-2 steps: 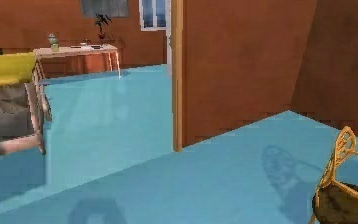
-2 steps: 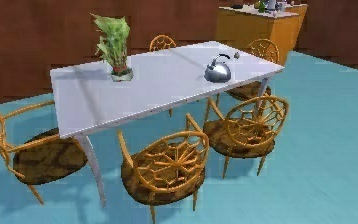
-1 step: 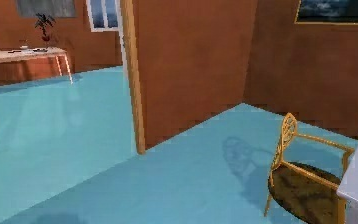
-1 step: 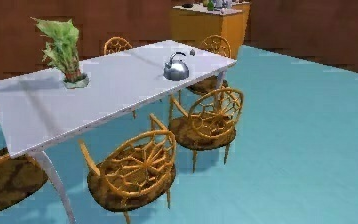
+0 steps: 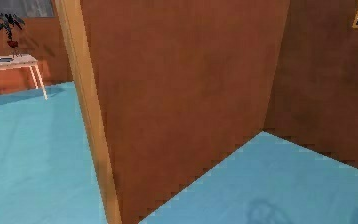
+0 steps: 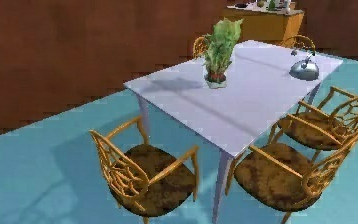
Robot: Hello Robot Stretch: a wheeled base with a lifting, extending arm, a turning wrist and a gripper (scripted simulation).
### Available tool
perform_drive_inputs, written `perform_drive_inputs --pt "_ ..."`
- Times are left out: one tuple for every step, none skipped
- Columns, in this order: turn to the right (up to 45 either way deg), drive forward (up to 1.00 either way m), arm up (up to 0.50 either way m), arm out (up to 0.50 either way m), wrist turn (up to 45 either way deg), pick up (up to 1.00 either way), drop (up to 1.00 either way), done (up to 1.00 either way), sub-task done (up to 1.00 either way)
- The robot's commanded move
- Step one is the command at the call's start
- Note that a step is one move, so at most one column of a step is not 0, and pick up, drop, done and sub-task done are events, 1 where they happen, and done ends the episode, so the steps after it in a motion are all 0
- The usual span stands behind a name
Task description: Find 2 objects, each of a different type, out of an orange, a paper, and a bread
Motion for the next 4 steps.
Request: perform_drive_inputs --pt "6.0 0.0 0.0 0.0 0.0 0.0 0.0 0.0 0.0" --pt "0.0 0.4 0.0 0.0 0.0 0.0 0.0 0.0 0.0" --pt "39.0 0.0 0.0 0.0 0.0 0.0 0.0 0.0 0.0" --pt "0.0 0.85 0.0 0.0 0.0 0.0 0.0 0.0 0.0"
